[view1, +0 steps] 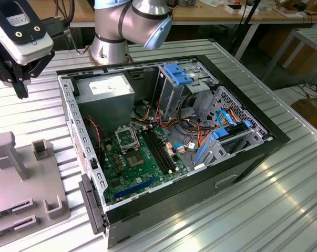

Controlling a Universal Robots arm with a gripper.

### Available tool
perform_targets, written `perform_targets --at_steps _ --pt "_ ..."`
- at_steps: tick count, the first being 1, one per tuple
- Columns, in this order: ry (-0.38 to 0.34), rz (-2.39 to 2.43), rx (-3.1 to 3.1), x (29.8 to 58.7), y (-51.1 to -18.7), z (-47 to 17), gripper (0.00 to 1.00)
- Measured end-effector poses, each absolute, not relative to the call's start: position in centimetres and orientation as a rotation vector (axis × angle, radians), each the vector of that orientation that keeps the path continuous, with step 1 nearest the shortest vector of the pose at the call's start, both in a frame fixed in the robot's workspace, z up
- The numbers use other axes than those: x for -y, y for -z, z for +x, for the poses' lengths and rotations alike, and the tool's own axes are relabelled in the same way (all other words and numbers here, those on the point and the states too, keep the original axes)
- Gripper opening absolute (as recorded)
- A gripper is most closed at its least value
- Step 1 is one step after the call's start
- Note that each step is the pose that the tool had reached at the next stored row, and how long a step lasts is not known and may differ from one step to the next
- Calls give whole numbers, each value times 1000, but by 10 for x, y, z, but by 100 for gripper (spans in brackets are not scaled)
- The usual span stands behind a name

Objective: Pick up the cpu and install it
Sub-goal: 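Reach for the cpu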

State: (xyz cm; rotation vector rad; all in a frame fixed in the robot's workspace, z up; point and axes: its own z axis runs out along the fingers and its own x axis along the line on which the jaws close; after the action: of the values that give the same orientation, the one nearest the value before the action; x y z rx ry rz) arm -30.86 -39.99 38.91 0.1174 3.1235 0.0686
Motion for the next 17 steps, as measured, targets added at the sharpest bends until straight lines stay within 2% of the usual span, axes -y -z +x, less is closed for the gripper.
perform_targets --at_steps 17 --pt "-68 118 -3126 400 -388 -336 11"
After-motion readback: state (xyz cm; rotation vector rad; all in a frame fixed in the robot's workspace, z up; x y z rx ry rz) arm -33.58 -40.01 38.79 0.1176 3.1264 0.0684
